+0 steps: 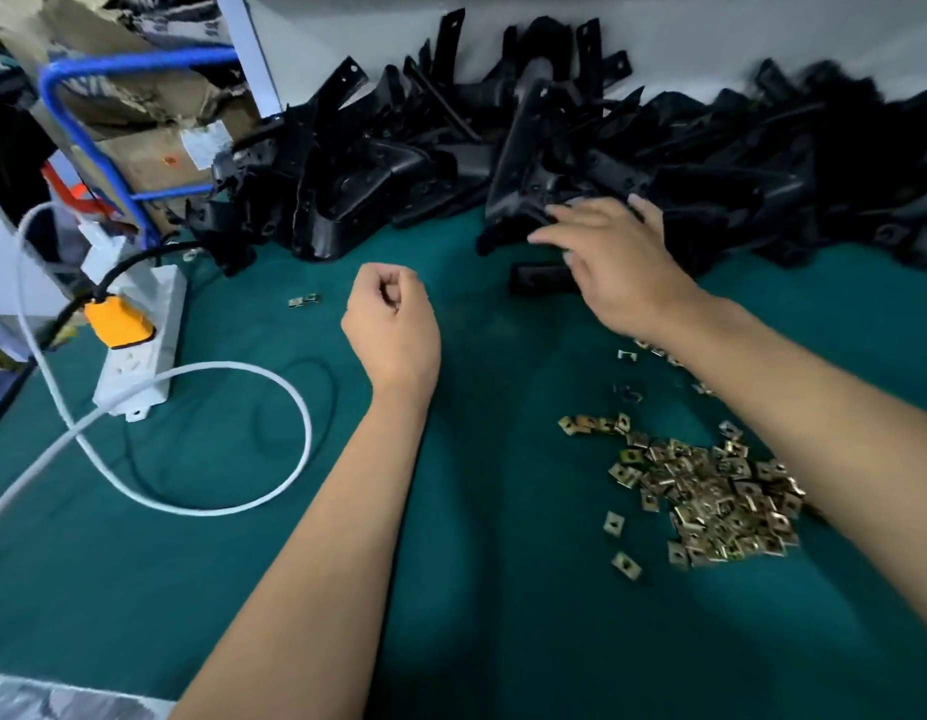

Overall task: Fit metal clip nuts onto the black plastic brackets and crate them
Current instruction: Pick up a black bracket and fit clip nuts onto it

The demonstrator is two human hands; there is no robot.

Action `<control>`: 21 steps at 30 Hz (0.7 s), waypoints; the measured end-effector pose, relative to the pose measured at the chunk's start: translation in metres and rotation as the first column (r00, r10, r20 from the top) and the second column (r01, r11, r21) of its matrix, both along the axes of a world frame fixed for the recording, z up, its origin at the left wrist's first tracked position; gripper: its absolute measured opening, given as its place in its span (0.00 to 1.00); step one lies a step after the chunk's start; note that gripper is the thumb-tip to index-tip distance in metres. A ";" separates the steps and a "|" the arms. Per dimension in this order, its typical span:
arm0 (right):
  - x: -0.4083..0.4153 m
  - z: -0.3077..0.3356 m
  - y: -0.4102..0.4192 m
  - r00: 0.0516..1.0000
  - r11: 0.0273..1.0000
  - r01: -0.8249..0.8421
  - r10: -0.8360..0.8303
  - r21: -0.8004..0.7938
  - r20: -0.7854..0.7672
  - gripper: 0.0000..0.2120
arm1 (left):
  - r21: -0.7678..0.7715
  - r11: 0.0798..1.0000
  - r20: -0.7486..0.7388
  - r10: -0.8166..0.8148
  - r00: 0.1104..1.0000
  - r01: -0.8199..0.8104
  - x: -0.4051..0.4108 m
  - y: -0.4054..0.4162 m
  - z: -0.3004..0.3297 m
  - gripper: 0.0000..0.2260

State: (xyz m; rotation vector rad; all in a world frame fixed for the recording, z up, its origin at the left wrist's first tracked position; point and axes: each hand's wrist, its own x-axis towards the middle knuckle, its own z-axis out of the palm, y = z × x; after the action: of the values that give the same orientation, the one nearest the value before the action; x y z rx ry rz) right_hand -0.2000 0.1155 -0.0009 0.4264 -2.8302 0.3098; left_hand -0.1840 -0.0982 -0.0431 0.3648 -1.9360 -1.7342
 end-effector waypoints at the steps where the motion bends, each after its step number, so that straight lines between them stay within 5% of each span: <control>1: 0.012 0.004 0.004 0.997 0.995 -0.016 0.009 -0.099 -0.071 0.20 | 0.021 0.997 -0.024 -0.077 0.997 0.077 0.003 0.007 0.000 0.04; 3: 0.040 0.008 0.006 0.991 0.929 -0.060 0.012 -0.366 -0.133 0.19 | 0.169 0.936 -0.078 -0.300 0.951 0.310 0.009 0.028 0.002 0.05; 5: 0.065 0.008 0.004 0.998 0.769 -0.055 0.045 -0.637 -0.032 0.18 | 0.390 0.770 -0.133 -0.495 0.859 0.505 0.014 0.051 0.007 0.14; 8: 0.091 0.002 0.007 0.980 0.640 0.038 0.126 -0.767 0.154 0.16 | 0.562 0.599 -0.147 -0.607 0.781 0.570 0.017 0.076 0.012 0.28; 14: 0.115 -0.013 0.030 0.989 0.727 -0.020 0.117 -0.687 0.095 0.17 | 0.663 0.538 -0.106 -0.621 0.776 0.521 0.010 0.070 0.010 0.11; 18: 0.122 -0.025 0.027 0.995 0.935 -0.081 0.098 -0.344 0.033 0.09 | 0.732 0.502 -0.129 -0.562 0.817 0.461 -0.001 0.048 0.012 0.07; 21: 0.122 -0.029 0.016 0.977 0.979 -0.148 0.167 -0.138 0.136 0.16 | 0.783 0.413 -0.174 -0.573 0.801 0.465 -0.002 0.038 0.013 0.10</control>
State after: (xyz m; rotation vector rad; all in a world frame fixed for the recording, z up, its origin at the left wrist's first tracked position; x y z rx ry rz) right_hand -0.0784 0.1312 -0.0296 0.6268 -2.9016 0.5720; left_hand -0.1862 -0.0602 -0.0298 0.1465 -1.2338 -3.0725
